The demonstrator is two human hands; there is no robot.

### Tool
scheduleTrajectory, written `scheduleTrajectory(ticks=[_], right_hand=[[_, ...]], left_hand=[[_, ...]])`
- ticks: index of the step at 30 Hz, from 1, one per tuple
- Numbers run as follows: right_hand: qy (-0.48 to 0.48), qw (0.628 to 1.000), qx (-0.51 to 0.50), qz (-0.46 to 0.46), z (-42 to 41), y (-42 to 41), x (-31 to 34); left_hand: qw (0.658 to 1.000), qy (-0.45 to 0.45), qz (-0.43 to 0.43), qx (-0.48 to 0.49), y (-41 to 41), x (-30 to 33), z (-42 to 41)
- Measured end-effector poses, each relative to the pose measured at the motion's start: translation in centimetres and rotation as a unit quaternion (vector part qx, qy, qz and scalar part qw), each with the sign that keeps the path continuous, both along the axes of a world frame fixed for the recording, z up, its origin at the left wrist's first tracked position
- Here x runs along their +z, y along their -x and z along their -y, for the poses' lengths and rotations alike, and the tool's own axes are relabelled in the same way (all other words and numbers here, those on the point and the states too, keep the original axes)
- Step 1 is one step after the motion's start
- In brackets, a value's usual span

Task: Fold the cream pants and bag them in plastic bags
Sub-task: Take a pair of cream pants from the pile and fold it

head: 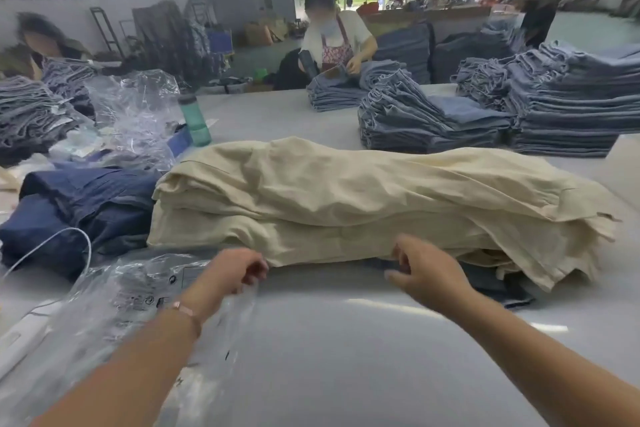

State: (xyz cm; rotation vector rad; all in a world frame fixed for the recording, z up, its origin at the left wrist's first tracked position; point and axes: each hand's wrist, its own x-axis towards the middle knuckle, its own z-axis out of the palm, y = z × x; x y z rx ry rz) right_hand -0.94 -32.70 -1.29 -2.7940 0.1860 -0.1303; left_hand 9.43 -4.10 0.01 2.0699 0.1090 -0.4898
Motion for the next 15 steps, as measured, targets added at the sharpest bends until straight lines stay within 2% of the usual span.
scheduleTrajectory(ticks=[3, 7, 11, 15], right_hand=[[0.114, 0.992, -0.005, 0.053, 3.6, -7.5, -0.2], [0.224, 0.973, -0.052, 0.034, 8.9, -13.9, -2.1], [0.248, 0.965, -0.08, -0.04, 12.1, -17.3, -4.1], [0.208, 0.975, -0.056, -0.048, 13.2, -18.8, -4.9]], left_hand=[[0.977, 0.14, -0.024, 0.159, -7.3, -0.4, 2.7], [0.939, 0.246, -0.008, 0.239, -14.5, -1.4, 4.8], [0.932, 0.252, -0.048, 0.257, -18.3, -3.4, 7.1], [0.914, 0.287, -0.071, 0.278, -20.8, -4.0, 8.8]])
